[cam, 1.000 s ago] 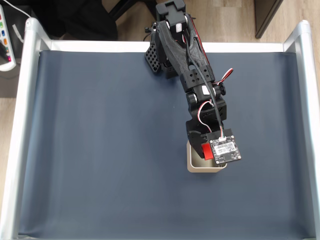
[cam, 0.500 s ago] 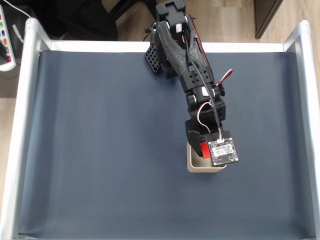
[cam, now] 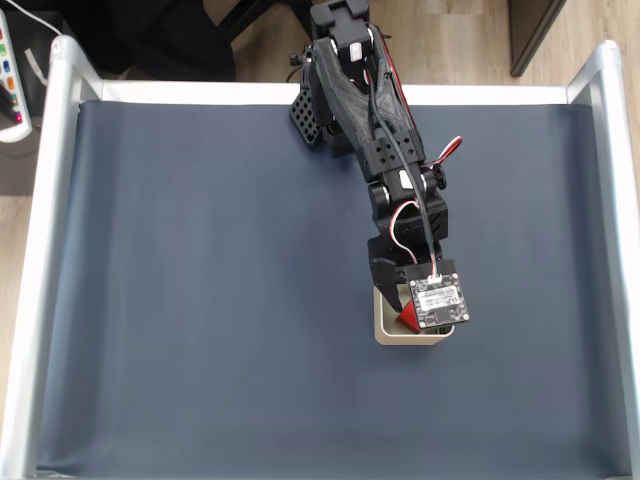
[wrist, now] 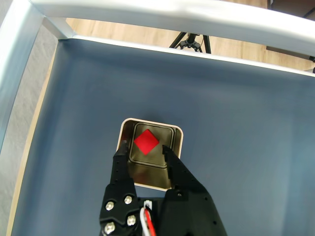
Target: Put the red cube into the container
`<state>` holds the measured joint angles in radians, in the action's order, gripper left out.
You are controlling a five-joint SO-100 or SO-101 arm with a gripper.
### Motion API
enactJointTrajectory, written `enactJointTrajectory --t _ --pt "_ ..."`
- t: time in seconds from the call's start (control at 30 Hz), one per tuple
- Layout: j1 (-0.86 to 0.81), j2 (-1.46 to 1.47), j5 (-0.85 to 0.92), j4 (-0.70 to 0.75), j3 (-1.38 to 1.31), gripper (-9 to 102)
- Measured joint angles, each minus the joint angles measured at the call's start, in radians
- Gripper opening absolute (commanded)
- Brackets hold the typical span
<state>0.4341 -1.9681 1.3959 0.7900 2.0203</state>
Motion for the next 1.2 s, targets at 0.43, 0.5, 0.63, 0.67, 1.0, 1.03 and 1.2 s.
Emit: enactJointTrajectory --t 0.43,0.5,0.63,0.67,1.0,1.03,1.2 --pt "-0.233 -0.466 0.123 -0.026 0.261 0" --pt "-0.295 -0.566 0.147 -0.052 0.377 0" --pt "-0.377 -0.779 0.189 -0.063 0.606 0" --pt "-0.382 -0.831 0.198 -0.063 0.661 0" --pt "-0.356 -1.154 0.1 -0.003 1.002 0" --pt "-0.354 -1.163 0.089 -0.003 1.02 0" --pt "-0.365 -1.189 0.084 0.026 1.112 0"
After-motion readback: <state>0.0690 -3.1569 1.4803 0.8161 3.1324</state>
